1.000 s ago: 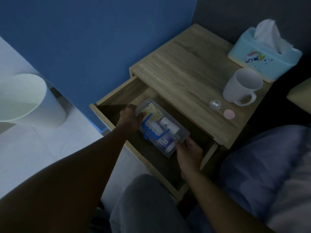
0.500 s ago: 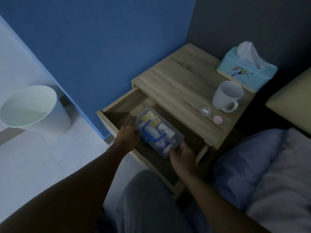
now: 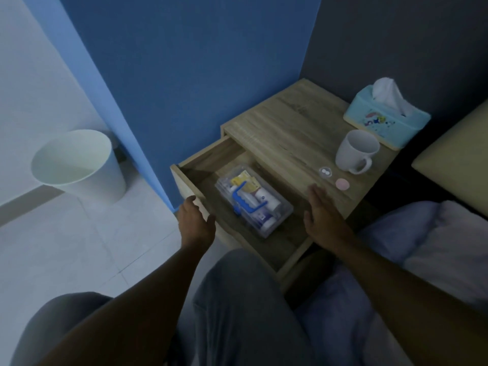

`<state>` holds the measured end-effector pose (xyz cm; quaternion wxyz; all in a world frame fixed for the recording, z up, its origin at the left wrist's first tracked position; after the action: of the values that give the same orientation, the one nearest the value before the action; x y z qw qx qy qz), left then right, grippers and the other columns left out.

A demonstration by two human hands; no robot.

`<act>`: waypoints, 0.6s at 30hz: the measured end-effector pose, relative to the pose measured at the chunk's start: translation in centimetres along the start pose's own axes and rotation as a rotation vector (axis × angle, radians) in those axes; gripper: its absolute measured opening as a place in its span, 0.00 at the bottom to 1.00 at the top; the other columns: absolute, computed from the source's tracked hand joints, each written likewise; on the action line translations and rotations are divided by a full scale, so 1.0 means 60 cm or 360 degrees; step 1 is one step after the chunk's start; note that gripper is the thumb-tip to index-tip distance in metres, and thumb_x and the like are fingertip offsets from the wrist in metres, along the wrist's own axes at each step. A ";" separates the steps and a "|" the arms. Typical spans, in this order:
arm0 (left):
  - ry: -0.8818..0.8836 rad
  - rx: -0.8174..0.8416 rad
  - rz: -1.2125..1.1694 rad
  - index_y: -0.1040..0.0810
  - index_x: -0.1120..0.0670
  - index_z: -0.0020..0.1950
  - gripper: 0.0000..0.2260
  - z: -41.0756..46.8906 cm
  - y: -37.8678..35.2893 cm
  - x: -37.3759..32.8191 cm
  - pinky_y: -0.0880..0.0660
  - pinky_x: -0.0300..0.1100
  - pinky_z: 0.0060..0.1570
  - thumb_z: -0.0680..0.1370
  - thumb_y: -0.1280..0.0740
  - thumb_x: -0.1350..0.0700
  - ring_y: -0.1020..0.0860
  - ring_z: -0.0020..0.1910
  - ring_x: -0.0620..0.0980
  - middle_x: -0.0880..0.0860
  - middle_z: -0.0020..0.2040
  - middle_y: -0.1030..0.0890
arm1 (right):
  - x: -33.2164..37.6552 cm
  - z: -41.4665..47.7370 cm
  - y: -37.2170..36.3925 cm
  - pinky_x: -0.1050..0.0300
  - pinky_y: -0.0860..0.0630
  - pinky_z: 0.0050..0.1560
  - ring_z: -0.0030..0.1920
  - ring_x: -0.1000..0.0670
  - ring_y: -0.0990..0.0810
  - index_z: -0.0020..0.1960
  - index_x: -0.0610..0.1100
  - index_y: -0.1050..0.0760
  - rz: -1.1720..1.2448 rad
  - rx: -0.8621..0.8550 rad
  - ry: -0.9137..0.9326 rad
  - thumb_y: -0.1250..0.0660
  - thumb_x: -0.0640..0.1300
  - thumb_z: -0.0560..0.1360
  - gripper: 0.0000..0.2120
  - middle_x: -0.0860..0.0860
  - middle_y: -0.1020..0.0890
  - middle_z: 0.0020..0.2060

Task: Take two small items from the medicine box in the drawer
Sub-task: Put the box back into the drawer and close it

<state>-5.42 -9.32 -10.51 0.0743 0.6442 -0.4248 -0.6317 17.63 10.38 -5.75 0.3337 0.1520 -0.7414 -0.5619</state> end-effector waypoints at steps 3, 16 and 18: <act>-0.0007 0.0203 -0.0234 0.41 0.50 0.75 0.31 -0.011 -0.022 0.021 0.31 0.60 0.67 0.76 0.31 0.50 0.31 0.71 0.56 0.53 0.73 0.31 | -0.033 0.004 -0.001 0.47 0.51 0.80 0.81 0.45 0.51 0.81 0.39 0.52 -0.0215 0.0112 0.0113 0.46 0.46 0.84 0.29 0.43 0.49 0.81; 0.0059 0.0639 -0.0636 0.54 0.44 0.79 0.27 -0.005 -0.085 0.037 0.33 0.30 0.56 0.82 0.47 0.44 0.27 0.53 0.33 0.42 0.69 0.32 | -0.107 0.016 -0.023 0.38 0.40 0.76 0.78 0.39 0.40 0.77 0.34 0.40 -0.0379 -0.0168 0.0626 0.38 0.34 0.77 0.29 0.37 0.38 0.77; 0.0034 0.0642 -0.0663 0.52 0.45 0.79 0.27 0.004 -0.099 0.027 0.30 0.20 0.43 0.82 0.46 0.45 0.25 0.49 0.28 0.37 0.62 0.30 | -0.105 0.017 -0.034 0.35 0.36 0.73 0.75 0.35 0.35 0.74 0.30 0.36 -0.0332 -0.0284 0.0613 0.43 0.36 0.78 0.26 0.34 0.33 0.74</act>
<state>-3.21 -6.52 -15.51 -0.1821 0.7259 -0.3996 -0.5293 21.26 14.27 -9.83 0.4211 0.3022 -0.5919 -0.6173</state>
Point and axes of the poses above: each hand's wrist, its own z-axis towards the middle knuckle, its own y-axis out of the back of the hand, x = y × z, the point moved 2 cm from there along z, towards the middle knuckle
